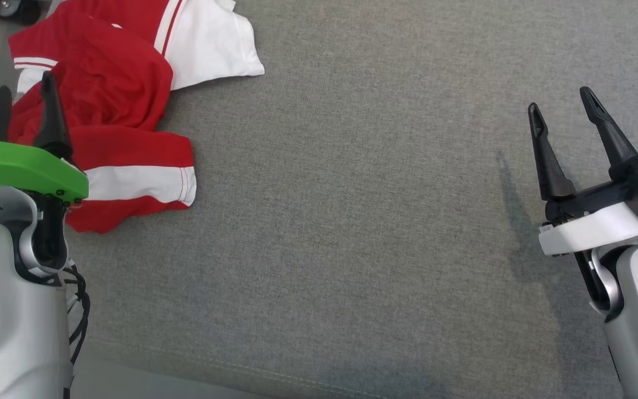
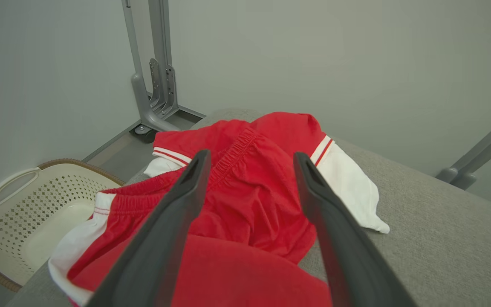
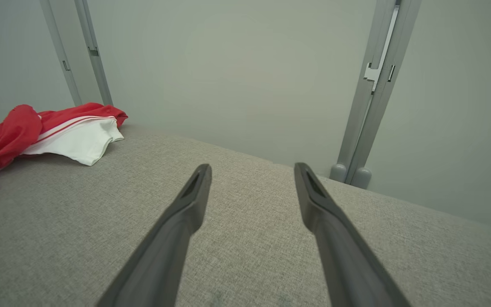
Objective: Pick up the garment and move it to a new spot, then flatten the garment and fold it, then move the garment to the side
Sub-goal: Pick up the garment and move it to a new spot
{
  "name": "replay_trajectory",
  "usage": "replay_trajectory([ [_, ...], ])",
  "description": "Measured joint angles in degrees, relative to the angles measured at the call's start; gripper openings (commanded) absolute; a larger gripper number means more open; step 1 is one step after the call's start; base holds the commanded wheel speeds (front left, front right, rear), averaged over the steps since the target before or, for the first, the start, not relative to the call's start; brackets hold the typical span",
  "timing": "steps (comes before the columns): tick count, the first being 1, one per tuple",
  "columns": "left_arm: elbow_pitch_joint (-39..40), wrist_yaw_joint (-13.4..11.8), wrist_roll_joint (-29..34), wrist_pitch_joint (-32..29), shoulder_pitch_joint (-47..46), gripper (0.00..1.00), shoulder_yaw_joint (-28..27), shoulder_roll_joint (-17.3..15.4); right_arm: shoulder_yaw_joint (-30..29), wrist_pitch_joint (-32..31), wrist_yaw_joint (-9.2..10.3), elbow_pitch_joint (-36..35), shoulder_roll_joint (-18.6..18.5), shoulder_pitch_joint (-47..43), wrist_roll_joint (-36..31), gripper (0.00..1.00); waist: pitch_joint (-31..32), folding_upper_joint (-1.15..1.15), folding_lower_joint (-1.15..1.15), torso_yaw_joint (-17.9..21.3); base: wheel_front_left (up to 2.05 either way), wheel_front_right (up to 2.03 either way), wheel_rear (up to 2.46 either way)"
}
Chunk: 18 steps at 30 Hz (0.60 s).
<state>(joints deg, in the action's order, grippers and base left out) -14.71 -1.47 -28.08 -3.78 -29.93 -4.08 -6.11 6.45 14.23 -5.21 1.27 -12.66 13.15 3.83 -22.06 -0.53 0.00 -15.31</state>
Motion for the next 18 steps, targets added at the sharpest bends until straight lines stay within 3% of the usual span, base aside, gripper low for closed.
replay_trajectory([
  [18,-12.68,-2.18,1.65,-6.08,-3.61,1.0,0.8,-1.2,0.38,-0.85,-0.76,-0.03,-2.42,1.93,-0.36,1.0,-6.29,0.0,0.0,-0.7,0.0,0.0,0.0],
])
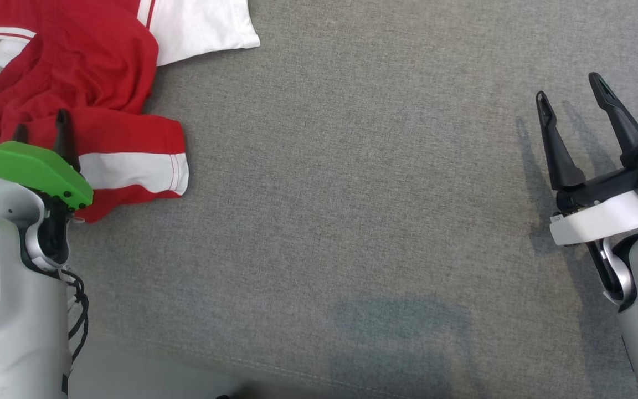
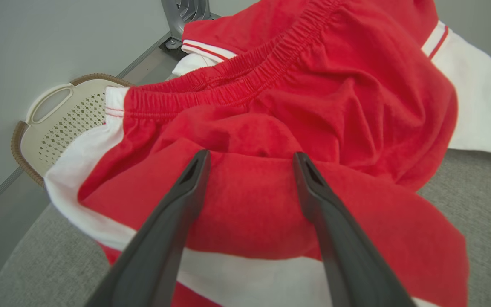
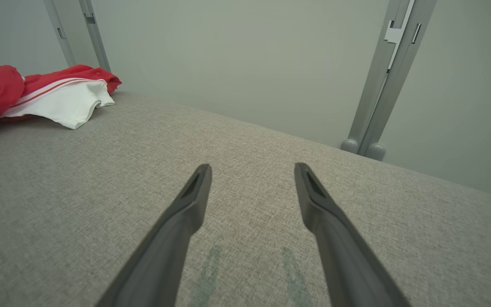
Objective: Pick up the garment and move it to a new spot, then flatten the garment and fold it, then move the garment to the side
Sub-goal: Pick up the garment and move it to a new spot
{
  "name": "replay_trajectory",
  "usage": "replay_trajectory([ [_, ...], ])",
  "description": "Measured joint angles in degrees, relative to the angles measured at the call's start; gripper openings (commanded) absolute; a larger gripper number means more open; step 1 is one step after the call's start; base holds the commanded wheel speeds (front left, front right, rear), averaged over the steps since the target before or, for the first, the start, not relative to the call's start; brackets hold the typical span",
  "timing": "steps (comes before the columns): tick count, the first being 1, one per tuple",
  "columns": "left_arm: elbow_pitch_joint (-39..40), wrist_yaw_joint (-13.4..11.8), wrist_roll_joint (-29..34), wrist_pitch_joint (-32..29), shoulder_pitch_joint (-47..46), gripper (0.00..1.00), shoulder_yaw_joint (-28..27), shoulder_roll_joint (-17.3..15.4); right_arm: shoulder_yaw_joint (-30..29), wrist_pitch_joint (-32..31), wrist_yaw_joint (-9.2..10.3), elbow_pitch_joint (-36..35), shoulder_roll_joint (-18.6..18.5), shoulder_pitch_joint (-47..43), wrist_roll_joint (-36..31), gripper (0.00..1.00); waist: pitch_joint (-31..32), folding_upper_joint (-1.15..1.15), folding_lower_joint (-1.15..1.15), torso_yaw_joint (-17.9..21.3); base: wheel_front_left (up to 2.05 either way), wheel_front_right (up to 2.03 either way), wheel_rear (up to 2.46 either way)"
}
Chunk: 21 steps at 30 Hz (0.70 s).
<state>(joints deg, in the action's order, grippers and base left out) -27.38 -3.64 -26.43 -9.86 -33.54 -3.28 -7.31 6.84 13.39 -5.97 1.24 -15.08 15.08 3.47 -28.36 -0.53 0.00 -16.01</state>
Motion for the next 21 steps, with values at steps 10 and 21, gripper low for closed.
replay_trajectory([
  [10,-4.27,-0.58,-0.11,-0.67,-2.39,0.44,0.03,1.04,0.68,-0.34,-0.07,0.16,-0.75,0.03,0.01,1.0,-0.52,0.0,0.0,-0.18,0.0,0.0,0.0],
  [21,-6.56,0.42,0.16,4.44,-3.08,0.0,0.18,0.87,0.88,-0.23,-0.07,2.81,-0.14,0.63,0.58,1.0,1.72,0.0,0.0,-0.07,0.0,0.0,0.0],
])
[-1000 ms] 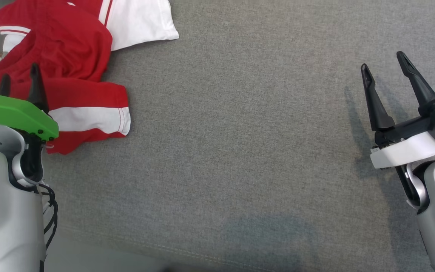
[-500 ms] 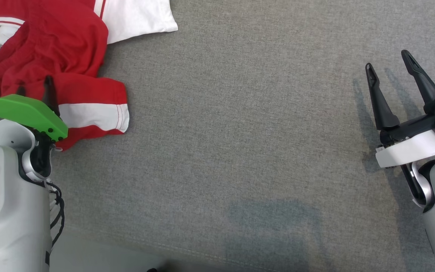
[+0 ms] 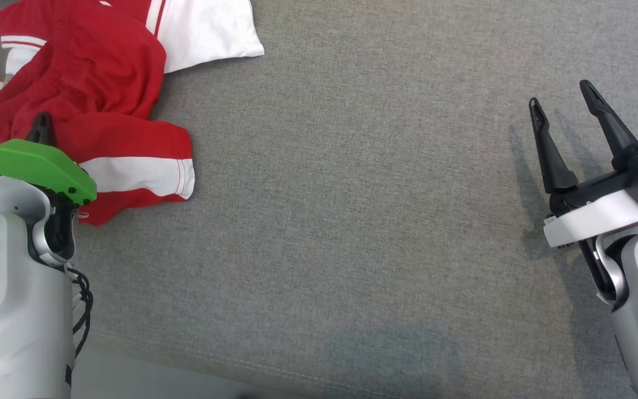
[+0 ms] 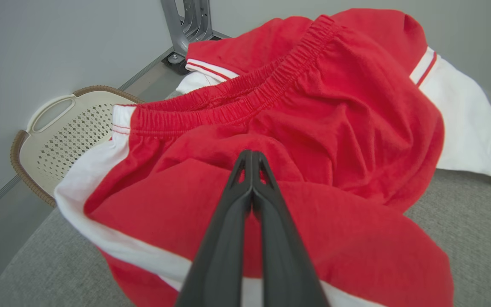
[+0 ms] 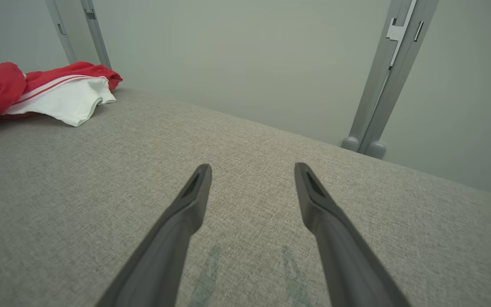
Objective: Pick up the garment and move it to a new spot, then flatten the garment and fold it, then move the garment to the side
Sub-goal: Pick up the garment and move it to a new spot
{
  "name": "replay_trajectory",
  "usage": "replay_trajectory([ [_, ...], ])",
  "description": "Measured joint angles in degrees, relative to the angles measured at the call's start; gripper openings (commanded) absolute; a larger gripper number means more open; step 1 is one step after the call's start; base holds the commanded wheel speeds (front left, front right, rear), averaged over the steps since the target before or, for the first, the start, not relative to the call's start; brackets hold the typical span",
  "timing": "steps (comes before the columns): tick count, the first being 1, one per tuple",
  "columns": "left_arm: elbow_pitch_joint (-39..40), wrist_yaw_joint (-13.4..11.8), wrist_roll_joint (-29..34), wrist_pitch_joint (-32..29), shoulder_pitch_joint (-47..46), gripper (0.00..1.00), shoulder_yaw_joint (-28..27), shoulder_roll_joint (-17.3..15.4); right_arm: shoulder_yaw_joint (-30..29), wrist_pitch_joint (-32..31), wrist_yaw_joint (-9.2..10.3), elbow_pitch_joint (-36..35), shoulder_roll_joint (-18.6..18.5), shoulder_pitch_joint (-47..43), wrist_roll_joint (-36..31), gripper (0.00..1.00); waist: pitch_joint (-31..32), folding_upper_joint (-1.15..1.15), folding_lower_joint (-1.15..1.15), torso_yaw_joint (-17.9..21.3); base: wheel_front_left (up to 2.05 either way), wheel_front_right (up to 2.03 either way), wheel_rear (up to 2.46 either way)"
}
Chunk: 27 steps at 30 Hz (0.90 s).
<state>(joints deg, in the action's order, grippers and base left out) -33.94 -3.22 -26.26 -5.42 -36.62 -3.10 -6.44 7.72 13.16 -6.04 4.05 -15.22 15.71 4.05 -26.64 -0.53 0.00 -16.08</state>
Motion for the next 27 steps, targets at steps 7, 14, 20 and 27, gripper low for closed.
replay_trajectory([
  [7,0.63,2.03,0.96,4.44,-0.28,0.0,1.01,-0.73,0.09,0.51,0.0,1.92,1.07,0.21,0.66,1.0,3.01,0.0,0.0,0.07,0.0,0.0,0.0],
  [14,1.24,3.37,2.27,7.09,-0.92,0.0,1.75,-1.55,-0.11,0.94,0.07,3.59,2.37,-0.18,1.67,1.0,6.59,0.0,0.0,0.26,0.0,0.0,0.0],
  [20,3.28,4.38,2.45,11.82,-0.64,0.12,2.64,-0.66,-1.01,1.01,0.27,4.89,2.76,-1.8,2.46,1.0,9.69,0.0,0.0,0.43,0.0,0.0,0.0],
  [27,4.71,6.78,3.86,15.62,4.45,1.0,6.37,2.1,-1.76,1.2,1.6,5.91,4.42,-2.99,2.97,1.0,13.8,0.0,0.0,0.74,0.0,0.0,0.0],
])
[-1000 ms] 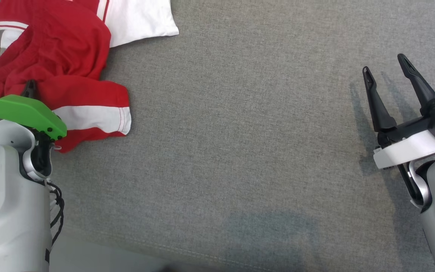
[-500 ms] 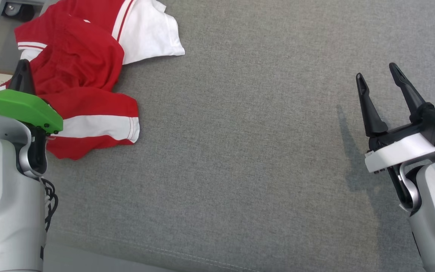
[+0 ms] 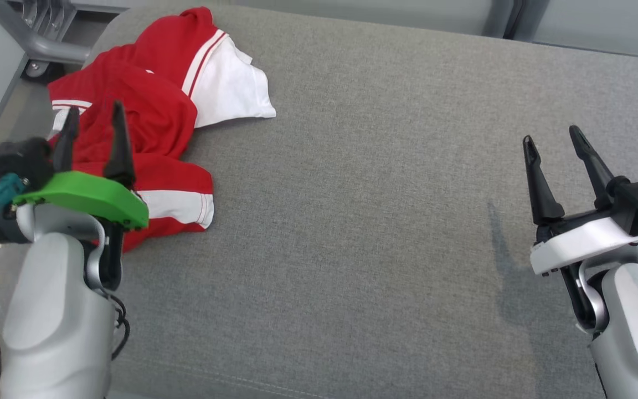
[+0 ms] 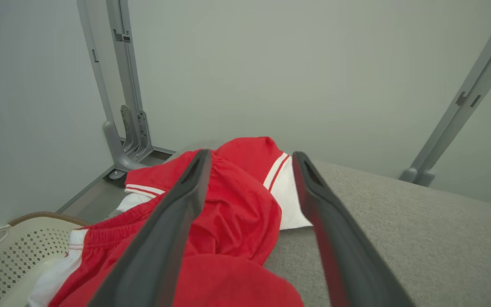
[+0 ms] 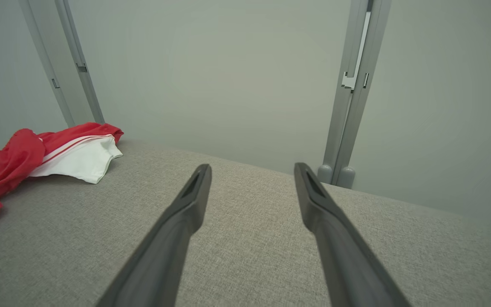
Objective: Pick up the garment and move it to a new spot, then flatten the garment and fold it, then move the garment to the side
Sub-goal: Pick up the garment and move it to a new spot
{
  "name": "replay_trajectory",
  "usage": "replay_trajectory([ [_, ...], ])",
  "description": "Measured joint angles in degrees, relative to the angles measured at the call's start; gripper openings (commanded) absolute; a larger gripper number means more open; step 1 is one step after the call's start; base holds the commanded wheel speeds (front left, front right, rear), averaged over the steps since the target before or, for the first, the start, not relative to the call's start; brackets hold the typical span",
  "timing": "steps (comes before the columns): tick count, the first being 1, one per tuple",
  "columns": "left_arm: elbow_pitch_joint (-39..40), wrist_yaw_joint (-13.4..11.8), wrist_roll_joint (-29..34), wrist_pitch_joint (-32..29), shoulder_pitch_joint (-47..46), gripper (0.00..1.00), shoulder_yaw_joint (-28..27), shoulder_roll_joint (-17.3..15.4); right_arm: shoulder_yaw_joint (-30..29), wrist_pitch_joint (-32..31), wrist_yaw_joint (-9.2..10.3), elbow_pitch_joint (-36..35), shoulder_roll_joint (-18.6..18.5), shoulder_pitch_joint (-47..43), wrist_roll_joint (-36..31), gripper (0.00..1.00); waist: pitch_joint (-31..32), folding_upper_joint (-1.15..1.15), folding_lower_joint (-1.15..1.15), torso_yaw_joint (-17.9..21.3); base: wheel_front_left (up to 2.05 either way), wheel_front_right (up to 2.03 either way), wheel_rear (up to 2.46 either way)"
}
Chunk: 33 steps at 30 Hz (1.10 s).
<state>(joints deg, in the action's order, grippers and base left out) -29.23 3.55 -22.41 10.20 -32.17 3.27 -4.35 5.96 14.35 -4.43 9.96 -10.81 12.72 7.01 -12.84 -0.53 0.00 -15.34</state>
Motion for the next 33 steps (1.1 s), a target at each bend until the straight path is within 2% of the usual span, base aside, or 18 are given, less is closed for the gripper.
replay_trajectory([
  [14,2.03,1.36,2.85,2.46,11.12,1.0,5.47,0.48,-0.05,0.08,1.1,0.26,3.65,-6.02,0.64,1.0,8.88,0.0,0.0,2.66,0.0,0.0,0.0],
  [25,4.59,1.47,2.86,3.03,18.17,1.0,6.81,1.3,0.8,0.08,2.04,-0.46,5.23,-10.14,0.63,1.0,12.88,0.0,0.0,7.74,0.0,0.0,0.0],
  [33,6.6,0.88,2.94,3.54,21.7,1.0,7.55,1.38,2.19,0.08,2.03,-1.31,5.64,-11.24,0.6,1.0,14.04,0.0,0.0,11.33,0.0,0.0,0.0],
])
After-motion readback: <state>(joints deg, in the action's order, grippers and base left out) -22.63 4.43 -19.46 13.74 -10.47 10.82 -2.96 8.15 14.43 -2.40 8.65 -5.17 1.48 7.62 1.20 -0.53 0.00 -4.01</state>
